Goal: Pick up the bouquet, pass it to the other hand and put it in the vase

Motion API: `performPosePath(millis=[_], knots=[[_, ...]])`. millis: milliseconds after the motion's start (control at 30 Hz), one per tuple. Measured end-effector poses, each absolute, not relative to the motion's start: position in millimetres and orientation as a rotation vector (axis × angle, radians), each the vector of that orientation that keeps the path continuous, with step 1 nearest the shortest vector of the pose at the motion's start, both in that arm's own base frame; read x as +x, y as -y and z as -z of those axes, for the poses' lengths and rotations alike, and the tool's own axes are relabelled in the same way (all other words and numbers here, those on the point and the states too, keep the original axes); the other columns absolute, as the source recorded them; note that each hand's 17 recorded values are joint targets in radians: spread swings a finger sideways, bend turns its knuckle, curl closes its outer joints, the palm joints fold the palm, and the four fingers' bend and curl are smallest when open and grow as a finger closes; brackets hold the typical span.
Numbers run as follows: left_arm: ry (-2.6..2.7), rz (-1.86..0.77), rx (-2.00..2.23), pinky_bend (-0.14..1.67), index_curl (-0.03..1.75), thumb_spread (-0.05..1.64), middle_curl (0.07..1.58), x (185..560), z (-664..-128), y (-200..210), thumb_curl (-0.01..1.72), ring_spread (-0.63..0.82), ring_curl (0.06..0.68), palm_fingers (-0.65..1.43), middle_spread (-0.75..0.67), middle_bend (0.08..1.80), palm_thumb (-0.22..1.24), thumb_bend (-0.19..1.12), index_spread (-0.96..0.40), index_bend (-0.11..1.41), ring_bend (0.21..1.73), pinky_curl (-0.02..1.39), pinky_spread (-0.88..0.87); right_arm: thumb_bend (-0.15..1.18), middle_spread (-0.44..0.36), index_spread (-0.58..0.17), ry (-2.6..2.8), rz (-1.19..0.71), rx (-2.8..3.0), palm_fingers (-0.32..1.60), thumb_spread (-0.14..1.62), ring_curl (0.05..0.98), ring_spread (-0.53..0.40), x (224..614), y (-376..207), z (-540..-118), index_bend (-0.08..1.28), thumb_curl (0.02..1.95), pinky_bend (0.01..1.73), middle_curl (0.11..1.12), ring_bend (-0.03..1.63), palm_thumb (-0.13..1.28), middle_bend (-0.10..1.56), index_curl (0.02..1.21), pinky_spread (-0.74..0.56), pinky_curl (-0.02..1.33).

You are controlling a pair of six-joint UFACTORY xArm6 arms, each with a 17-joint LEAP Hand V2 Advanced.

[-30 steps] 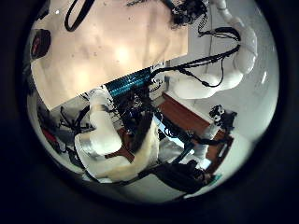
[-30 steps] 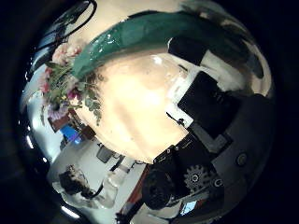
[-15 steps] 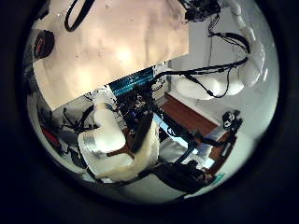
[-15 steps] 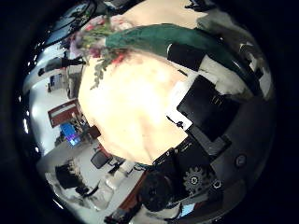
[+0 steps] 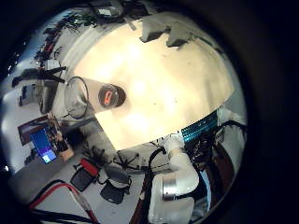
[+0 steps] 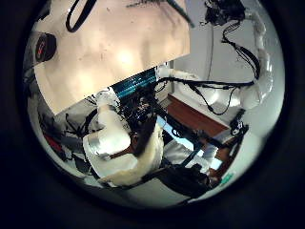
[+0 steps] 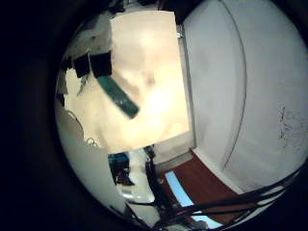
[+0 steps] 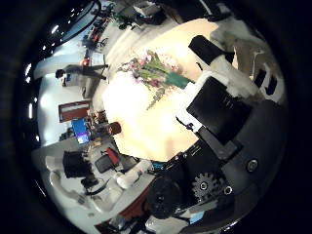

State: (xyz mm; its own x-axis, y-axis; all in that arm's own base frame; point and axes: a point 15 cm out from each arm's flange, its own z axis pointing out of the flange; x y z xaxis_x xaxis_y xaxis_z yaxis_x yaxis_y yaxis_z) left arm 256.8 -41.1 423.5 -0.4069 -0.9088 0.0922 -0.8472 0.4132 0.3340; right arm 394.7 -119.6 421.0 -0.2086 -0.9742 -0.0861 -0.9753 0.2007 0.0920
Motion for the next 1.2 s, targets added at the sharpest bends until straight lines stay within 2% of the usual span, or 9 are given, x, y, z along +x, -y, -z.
performPosePath(millis=[167,233,267,300,367,433,500,800,1200], knots=[[2.427,0.334,1.513,0.27,0.36,1.18,0.29,255,-425,41,0.28,0.54,0.201,0.1,0.34,0.18,0.2,-0.02,-0.04,0.18,0.48,0.33,0.51,-0.02,-0.129,-0.223,-2.434,-0.238,-1.984,1.13,0.95,0.677,-0.19,380,110,-408,1.17,0.82,1.34,0.78,1.45,1.09,1.36,0.84,-0.2,0.72],[2.426,0.332,1.508,0.27,0.36,1.18,0.29,253,-424,41,0.28,0.54,0.202,0.1,0.34,0.18,0.2,-0.02,-0.04,0.18,0.48,0.33,0.51,-0.07,-0.137,-0.235,-2.45,-0.274,-1.985,1.06,0.97,0.655,-0.194,371,108,-392,1.09,0.75,1.29,0.75,1.42,0.95,1.3,0.82,-0.24,0.7],[2.426,0.334,1.507,0.27,0.36,1.18,0.29,252,-423,41,0.28,0.54,0.202,0.1,0.34,0.18,0.2,-0.02,-0.04,0.18,0.48,0.33,0.51,-0.08,-0.143,-0.25,-2.457,-0.291,-1.986,0.99,0.98,0.642,-0.204,367,107,-385,1.02,0.73,1.27,0.74,1.39,0.9,1.27,0.8,-0.28,0.68],[2.424,0.336,1.506,0.27,0.36,1.18,0.29,251,-423,41,0.28,0.54,0.202,0.1,0.34,0.18,0.2,-0.02,-0.04,0.18,0.48,0.33,0.51,-0.07,-0.153,-0.26,-2.474,-0.319,-1.987,0.75,0.99,0.647,-0.215,361,108,-378,0.88,0.7,1.28,0.73,1.39,0.84,1.22,0.79,-0.33,0.69],[2.42,0.342,1.499,0.27,0.36,1.18,0.29,249,-420,41,0.28,0.54,0.202,0.1,0.34,0.18,0.2,-0.02,-0.04,0.18,0.48,0.33,0.51,-0.06,-0.161,-0.281,-2.503,-0.375,-1.983,0.51,1.01,0.631,-0.228,354,110,-362,0.66,0.65,1.28,0.7,1.37,0.79,1.15,0.75,-0.38,0.67],[2.423,0.344,1.492,0.27,0.36,1.18,0.29,247,-419,42,0.28,0.54,0.202,0.1,0.34,0.18,0.2,-0.02,-0.04,0.18,0.48,0.33,0.51,-0.04,-0.156,-0.293,-2.528,-0.437,-1.976,0.15,1.02,0.603,-0.213,346,111,-343,0.57,0.62,1.16,0.67,1.3,0.76,1.03,0.7,-0.3,0.65],[2.423,0.346,1.49,0.27,0.36,1.18,0.29,246,-419,42,0.28,0.54,0.202,0.1,0.34,0.18,0.2,-0.02,-0.04,0.18,0.48,0.33,0.51,-0.04,-0.134,-0.302,-2.553,-0.493,-1.962,0.09,1.03,0.563,-0.196,338,112,-326,0.53,0.59,1.08,0.62,1.25,0.74,0.94,0.64,-0.21,0.61],[2.419,0.35,1.482,0.27,0.36,1.18,0.29,244,-416,43,0.27,0.54,0.203,0.1,0.34,0.18,0.2,-0.02,-0.04,0.18,0.48,0.33,0.51,-0.03,-0.004,-0.231,-2.656,-0.533,-1.853,0.1,1.03,0.448,-0.097,332,128,-250,0.42,0.51,0.92,0.51,1.1,0.69,0.74,0.52,0.07,0.48],[2.409,0.363,1.472,0.27,0.36,1.18,0.29,247,-410,44,0.27,0.54,0.203,0.1,0.34,0.18,0.2,-0.02,-0.04,0.18,0.48,0.33,0.51,-0.03,0.053,-0.186,-2.782,-0.544,-1.786,0.18,1.02,0.386,-0.06,336,164,-196,0.33,0.47,0.8,0.45,1.01,0.69,0.64,0.47,0.12,0.39]])
